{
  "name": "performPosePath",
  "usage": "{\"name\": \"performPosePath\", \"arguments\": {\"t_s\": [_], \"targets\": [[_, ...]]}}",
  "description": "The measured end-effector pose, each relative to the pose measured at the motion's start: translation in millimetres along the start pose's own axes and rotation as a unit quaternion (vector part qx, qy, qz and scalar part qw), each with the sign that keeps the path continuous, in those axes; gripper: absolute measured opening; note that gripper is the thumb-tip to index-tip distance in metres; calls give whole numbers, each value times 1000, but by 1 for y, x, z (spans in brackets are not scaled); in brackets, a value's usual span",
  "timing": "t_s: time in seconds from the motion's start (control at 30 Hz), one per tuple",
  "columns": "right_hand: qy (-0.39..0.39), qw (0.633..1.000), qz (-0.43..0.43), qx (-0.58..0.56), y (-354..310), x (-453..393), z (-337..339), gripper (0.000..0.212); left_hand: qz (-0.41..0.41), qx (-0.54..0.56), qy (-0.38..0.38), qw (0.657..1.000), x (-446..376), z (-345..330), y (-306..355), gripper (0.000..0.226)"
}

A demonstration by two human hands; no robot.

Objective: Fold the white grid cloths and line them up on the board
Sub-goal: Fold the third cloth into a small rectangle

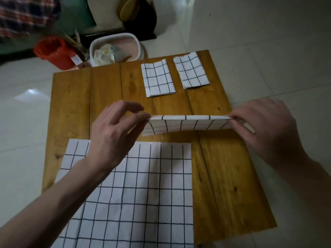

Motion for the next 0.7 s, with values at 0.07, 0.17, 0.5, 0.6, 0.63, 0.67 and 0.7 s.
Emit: {"name": "performPosePath", "arguments": {"t_s": [0.07,0.17,0.5,0.6,0.63,0.67,0.7], "targets": [[1,1000,3,4,-3,11,1,18,-8,9,-9,1000,9,-3,6,14],[-37,999,3,-4,-6,40,-14,16,-8,25,-30,999,33,-15,17,15],[-198,974,-104,-29,-12,169,-114,25,12,65,-235,970,134,-93,64,22],[-222,966,-128,-44,-16,196,-130,34,26,61,-279,958,155,-107,72,27],[-220,965,-135,-43,-17,201,-131,37,33,59,-291,954,160,-110,73,29],[-216,965,-143,-38,-16,205,-130,38,38,55,-299,952,165,-111,74,31],[-213,965,-150,-29,-16,209,-130,40,39,52,-305,950,168,-112,75,32]]}}
Point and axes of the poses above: each hand's wrist, its own x-axis away from the middle knuckle, its own z-axis out of the back of the hand, y = z × x, the point moved 9 cm from there along -x, towards the middle knuckle, and after that the axes turned 13 degrees about -z, right-handed, at the moved point
